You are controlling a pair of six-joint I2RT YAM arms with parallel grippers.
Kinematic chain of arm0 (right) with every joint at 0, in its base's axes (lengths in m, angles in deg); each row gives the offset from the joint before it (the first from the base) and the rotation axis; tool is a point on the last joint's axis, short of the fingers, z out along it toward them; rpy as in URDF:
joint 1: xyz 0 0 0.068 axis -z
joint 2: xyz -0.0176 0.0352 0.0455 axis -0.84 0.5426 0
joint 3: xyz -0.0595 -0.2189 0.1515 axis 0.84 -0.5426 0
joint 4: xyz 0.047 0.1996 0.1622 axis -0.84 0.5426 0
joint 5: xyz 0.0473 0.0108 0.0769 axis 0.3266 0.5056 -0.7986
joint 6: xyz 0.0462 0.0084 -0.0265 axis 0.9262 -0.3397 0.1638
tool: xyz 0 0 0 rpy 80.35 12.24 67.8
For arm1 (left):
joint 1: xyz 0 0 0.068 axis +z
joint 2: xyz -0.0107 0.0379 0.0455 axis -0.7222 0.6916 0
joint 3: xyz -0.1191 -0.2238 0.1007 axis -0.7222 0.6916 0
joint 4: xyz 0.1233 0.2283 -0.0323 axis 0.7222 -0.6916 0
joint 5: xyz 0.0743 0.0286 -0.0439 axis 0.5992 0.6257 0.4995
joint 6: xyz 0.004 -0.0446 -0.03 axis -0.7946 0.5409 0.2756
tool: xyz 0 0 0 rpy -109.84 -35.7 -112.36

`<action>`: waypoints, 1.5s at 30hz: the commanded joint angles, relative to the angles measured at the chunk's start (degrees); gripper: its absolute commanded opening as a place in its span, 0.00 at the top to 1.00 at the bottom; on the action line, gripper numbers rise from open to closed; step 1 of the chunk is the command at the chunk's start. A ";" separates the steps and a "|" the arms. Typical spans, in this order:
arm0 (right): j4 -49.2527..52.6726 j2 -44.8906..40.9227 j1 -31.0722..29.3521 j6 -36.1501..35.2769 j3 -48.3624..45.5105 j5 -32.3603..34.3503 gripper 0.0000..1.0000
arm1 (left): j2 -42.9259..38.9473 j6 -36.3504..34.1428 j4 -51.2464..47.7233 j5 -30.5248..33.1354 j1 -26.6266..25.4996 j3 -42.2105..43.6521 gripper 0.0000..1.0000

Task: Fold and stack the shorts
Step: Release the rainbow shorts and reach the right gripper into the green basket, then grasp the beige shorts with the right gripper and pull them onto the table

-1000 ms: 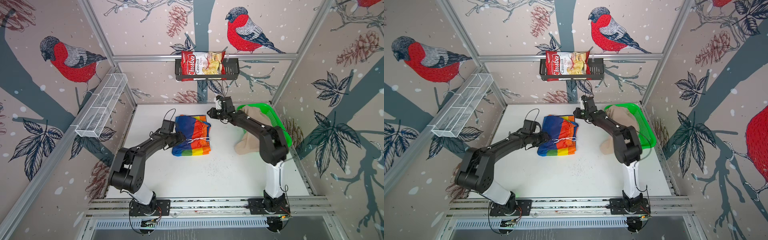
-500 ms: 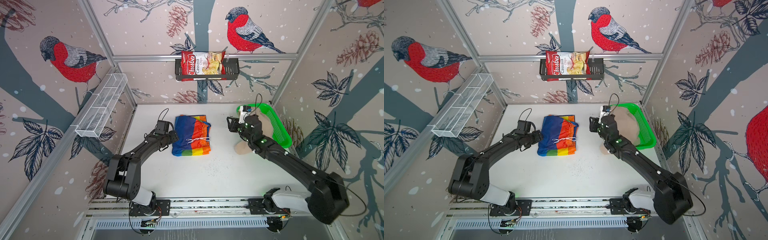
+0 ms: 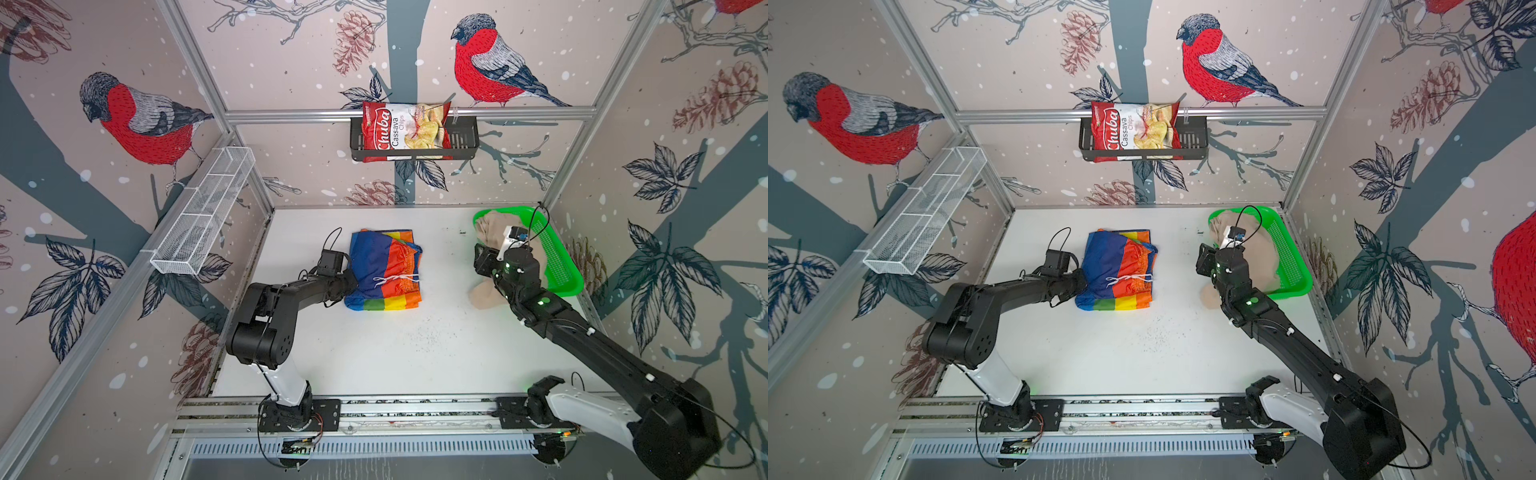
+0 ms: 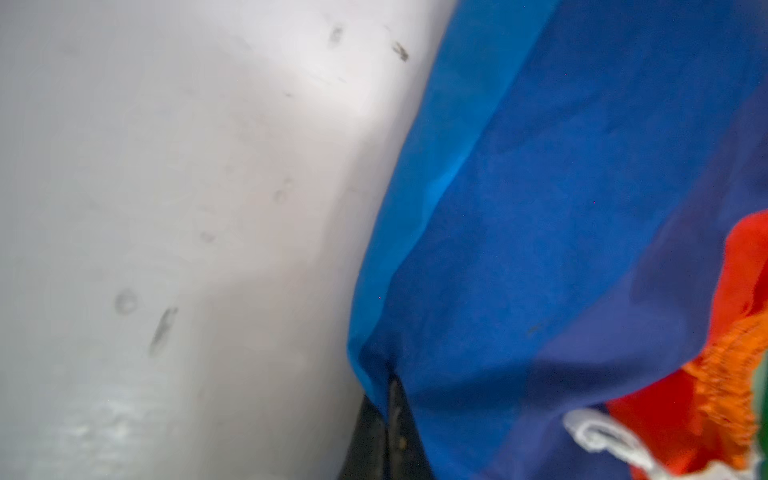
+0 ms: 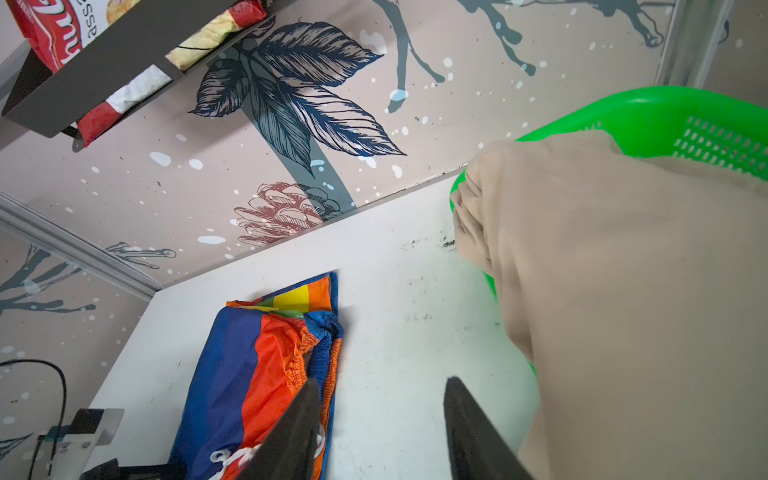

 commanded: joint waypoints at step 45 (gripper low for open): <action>5.95 8.94 5.37 0.47 3.68 3.25 0.26 | 7.42 -1.68 -23.70 16.63 31.96 -34.76 0.47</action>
